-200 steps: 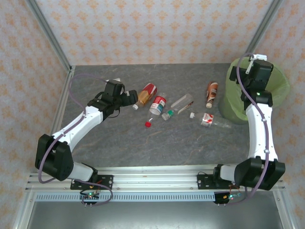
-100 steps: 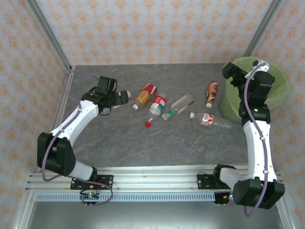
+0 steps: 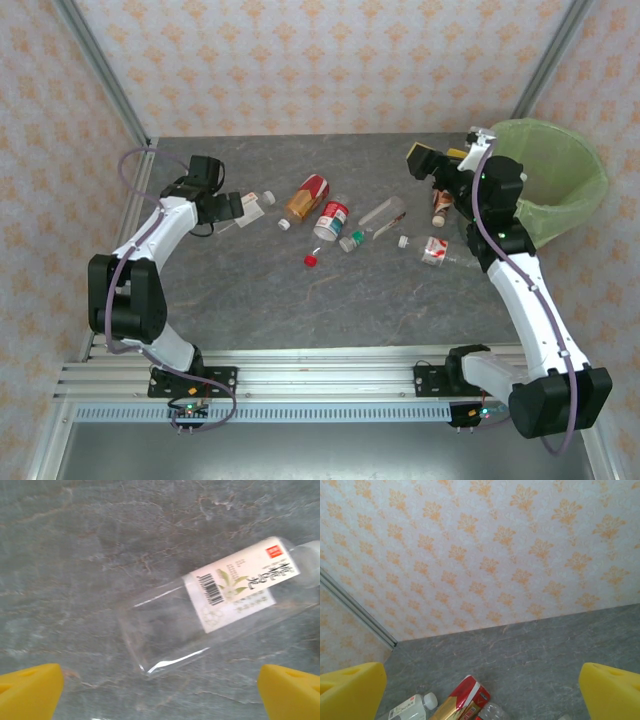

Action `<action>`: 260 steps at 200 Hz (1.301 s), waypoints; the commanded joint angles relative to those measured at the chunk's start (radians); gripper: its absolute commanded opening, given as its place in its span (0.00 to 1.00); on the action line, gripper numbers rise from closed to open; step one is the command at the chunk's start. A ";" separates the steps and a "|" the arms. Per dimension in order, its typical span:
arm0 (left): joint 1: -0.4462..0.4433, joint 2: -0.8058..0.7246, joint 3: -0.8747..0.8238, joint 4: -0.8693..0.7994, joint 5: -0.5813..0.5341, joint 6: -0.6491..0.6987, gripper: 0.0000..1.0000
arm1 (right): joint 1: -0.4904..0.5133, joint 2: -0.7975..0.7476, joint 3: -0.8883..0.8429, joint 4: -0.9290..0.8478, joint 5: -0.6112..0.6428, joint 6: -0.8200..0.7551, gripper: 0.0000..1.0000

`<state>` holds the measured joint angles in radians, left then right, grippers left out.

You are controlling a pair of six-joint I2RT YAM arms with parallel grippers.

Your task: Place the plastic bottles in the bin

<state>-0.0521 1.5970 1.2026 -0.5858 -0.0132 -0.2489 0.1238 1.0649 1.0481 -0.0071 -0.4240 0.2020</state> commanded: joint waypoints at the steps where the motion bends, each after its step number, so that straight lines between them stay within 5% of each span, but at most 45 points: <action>1: 0.005 0.021 -0.014 0.003 -0.076 0.150 1.00 | 0.004 -0.008 0.001 0.057 -0.027 0.001 0.99; 31: 0.014 0.079 0.017 -0.026 0.040 0.266 1.00 | 0.004 0.000 0.001 0.080 -0.035 0.039 0.99; 162: 0.064 0.376 0.267 -0.141 0.216 0.521 1.00 | 0.007 0.029 0.034 0.045 -0.093 0.025 0.99; 218: 0.067 0.226 0.274 -0.135 0.139 0.288 1.00 | 0.007 0.013 0.014 0.026 -0.068 -0.007 0.99; 260: 0.027 0.192 0.271 -0.057 0.241 -0.168 1.00 | 0.007 0.017 -0.018 0.051 -0.061 -0.001 0.99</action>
<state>0.0082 1.8278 1.4899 -0.6815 0.1795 -0.1001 0.1238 1.0931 1.0542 0.0013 -0.4942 0.2127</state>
